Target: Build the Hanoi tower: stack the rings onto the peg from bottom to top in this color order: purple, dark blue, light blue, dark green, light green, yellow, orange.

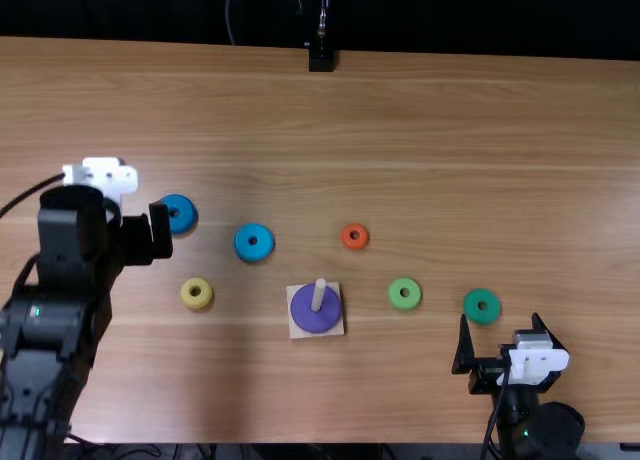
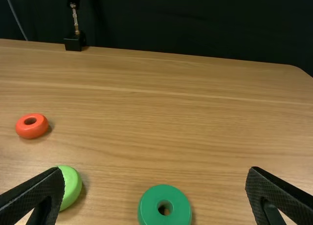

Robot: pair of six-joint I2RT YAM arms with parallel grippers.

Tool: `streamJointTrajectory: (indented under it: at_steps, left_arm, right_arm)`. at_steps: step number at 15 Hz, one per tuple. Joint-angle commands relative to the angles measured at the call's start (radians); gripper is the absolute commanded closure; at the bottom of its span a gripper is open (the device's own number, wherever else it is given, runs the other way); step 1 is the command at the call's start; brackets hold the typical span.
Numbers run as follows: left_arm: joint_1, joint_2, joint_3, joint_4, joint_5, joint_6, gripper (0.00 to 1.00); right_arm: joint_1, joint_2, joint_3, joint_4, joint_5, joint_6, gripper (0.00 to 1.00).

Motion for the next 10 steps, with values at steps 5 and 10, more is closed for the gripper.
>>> streamJointTrajectory:
  at_steps: [5,10]
  left_arm:
    - [0.003,0.349,0.170,-0.049,0.097,0.147,0.00]
    - [-0.011,0.565,0.239,-0.045,0.097,0.149,0.00]
  right_arm:
    - [-0.006,-0.012,-0.066,-0.069,0.014,0.001,0.00]
    - [-0.006,-0.012,-0.066,-0.069,0.014,0.001,0.00]
